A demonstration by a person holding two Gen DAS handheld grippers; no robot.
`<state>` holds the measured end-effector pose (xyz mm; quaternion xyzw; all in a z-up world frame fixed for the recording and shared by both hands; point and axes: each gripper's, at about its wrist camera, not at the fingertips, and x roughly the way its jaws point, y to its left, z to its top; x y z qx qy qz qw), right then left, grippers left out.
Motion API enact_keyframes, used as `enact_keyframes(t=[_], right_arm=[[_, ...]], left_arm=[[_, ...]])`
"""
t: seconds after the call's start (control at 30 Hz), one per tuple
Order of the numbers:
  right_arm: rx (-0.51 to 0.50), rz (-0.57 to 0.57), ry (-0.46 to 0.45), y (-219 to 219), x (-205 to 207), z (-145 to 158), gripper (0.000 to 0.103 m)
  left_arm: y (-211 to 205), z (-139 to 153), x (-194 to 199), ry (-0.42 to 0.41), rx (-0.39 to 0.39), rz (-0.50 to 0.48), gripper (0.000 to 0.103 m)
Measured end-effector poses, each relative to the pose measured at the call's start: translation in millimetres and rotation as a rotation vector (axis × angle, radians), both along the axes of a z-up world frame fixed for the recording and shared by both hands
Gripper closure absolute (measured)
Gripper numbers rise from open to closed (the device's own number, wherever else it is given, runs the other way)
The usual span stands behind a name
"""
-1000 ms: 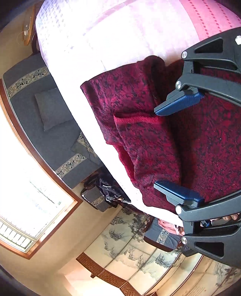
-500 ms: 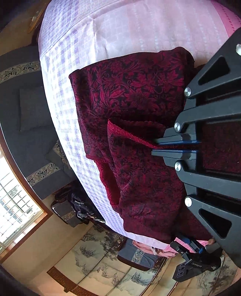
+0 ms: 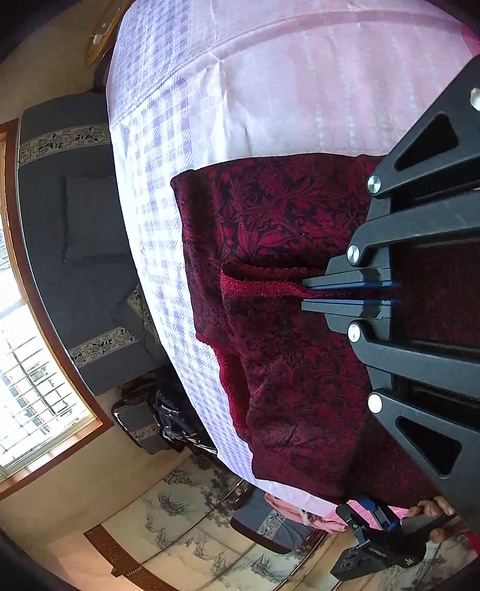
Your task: Fold small clothes
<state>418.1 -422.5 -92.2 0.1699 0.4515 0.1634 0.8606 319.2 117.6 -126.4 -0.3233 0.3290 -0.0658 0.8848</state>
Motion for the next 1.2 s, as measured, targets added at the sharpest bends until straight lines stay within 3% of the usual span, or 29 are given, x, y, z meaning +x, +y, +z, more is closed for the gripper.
enact_keyframes(t=[0.1,0.27,0.37,0.4,0.47,0.53,0.6,0.73,0.83,1.03,1.2], right_arm=[[-0.004,0.003,0.053,2,4,-9,0.097],[0.034,-0.019,0.065,-4,4,-15,0.101],[0.133,-0.037,0.089,-18,-2,-12,0.098],[0.184,-0.067,0.071,-28,-11,-5,0.089],[0.275,-0.104,-0.002,-49,-42,14,0.083],[0.315,-0.112,-0.059,-67,-84,29,0.063],[0.323,-0.084,-0.085,-80,-130,39,0.058],[0.2,-0.018,-0.097,-98,-224,42,0.057],[0.131,0.007,-0.069,-105,-283,32,0.057],[0.196,0.005,0.018,-111,-342,5,0.057],[0.28,-0.009,0.045,-106,-356,-9,0.057]], left_arm=[[-1,1,-1,0.0,0.005,0.008,0.019],[0,1,1,0.005,0.008,0.01,0.019],[1,1,2,0.006,0.008,0.006,0.019],[1,0,3,0.007,0.009,0.005,0.019],[-1,1,5,0.01,0.011,-0.006,0.019],[-6,4,5,0.016,0.032,-0.036,0.019],[-15,12,-3,0.026,0.083,-0.095,0.019],[-31,39,-59,-0.045,0.13,-0.191,0.019],[-38,49,-106,-0.029,0.182,-0.244,0.019],[-18,47,-193,0.023,0.215,-0.287,0.019],[18,29,-241,0.105,0.101,-0.265,0.019]])
